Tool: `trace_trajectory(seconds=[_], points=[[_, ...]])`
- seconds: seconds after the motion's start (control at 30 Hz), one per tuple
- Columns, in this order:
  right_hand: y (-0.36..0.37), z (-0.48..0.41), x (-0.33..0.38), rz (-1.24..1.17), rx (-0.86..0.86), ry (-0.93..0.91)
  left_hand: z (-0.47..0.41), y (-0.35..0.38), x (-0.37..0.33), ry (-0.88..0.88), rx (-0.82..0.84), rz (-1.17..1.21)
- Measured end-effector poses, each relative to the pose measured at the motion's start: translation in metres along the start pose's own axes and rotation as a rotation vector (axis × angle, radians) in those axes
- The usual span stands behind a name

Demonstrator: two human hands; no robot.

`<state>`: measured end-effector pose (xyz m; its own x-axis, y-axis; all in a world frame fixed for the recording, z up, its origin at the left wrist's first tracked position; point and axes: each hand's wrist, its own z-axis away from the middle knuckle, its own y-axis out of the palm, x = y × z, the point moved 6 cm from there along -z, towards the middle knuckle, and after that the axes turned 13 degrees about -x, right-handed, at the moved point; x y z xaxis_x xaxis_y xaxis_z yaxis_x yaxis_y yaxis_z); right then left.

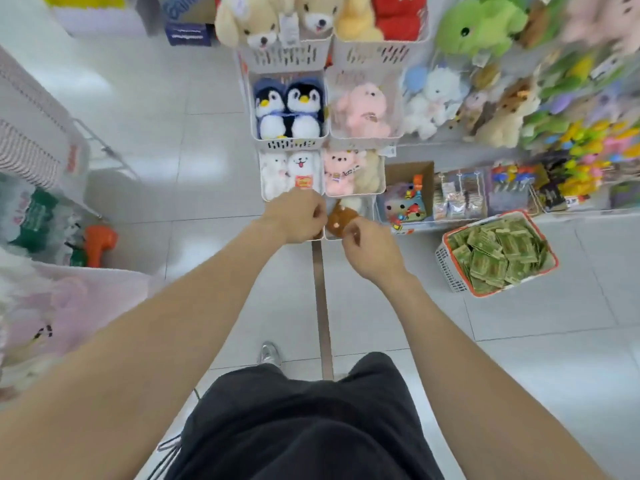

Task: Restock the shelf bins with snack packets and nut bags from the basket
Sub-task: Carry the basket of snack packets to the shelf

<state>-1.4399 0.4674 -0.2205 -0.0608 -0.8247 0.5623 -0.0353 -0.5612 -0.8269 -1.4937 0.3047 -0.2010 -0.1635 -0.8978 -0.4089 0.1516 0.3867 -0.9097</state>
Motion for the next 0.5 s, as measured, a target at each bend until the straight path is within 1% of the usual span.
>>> trace_trajectory(seconds=[0.2, 0.27, 0.4, 0.5], points=[[-0.082, -0.059, -0.133, -0.015, -0.086, 0.131, -0.112, 0.047, -0.137, 0.191, 0.024, -0.033], [-0.11, -0.073, -0.181, 0.003, -0.097, 0.148, -0.142, 0.07, -0.184, 0.221, 0.035, -0.041], [-0.162, -0.094, -0.272, 0.003, -0.062, 0.192, -0.187, 0.118, -0.278, 0.283, 0.114, -0.038], [-0.197, -0.112, -0.326, -0.003, -0.061, 0.239, -0.219, 0.147, -0.327, 0.276, 0.144, -0.038]])
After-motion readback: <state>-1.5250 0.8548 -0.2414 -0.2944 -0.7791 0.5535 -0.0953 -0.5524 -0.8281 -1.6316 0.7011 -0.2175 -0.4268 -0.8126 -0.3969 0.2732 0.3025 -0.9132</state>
